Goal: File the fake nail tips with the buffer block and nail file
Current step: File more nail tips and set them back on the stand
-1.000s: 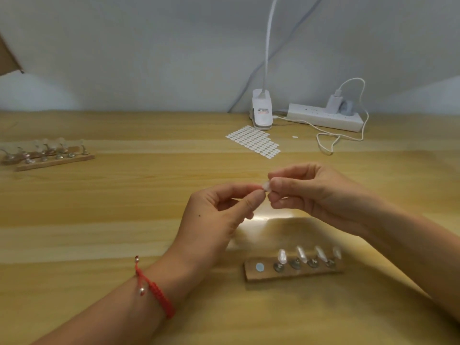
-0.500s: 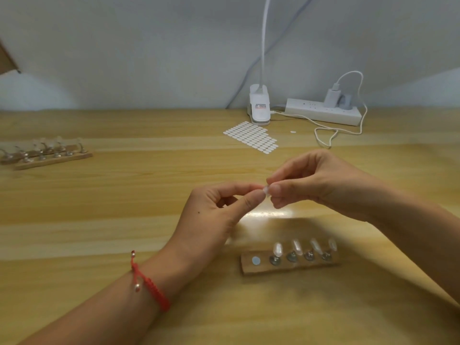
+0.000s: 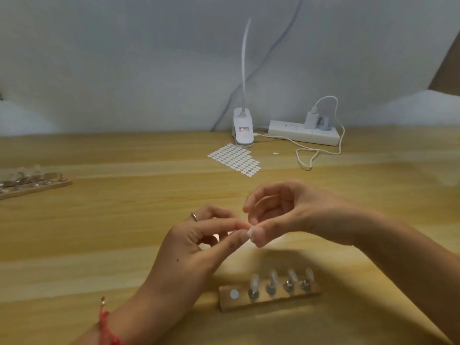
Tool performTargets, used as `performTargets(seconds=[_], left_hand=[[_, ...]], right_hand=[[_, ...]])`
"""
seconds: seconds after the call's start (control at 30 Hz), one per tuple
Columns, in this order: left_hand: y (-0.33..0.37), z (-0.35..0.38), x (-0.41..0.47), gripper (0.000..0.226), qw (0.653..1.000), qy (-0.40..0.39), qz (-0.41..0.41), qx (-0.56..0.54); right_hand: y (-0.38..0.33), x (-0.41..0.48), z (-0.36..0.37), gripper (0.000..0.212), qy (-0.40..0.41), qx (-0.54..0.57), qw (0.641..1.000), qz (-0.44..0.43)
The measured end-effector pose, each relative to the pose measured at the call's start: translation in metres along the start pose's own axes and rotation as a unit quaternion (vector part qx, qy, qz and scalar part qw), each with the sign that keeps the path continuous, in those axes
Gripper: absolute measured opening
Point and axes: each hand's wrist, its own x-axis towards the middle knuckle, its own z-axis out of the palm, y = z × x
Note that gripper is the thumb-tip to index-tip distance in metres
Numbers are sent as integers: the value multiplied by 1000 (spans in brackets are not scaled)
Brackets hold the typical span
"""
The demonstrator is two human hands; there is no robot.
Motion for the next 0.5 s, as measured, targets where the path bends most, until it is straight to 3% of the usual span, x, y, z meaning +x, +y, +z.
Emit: performTargets(seconds=[0.5], left_hand=[[-1, 4, -1, 7, 998, -36, 33, 34]], right_hand=[[-4, -5, -4, 26, -28, -60, 998, 17]])
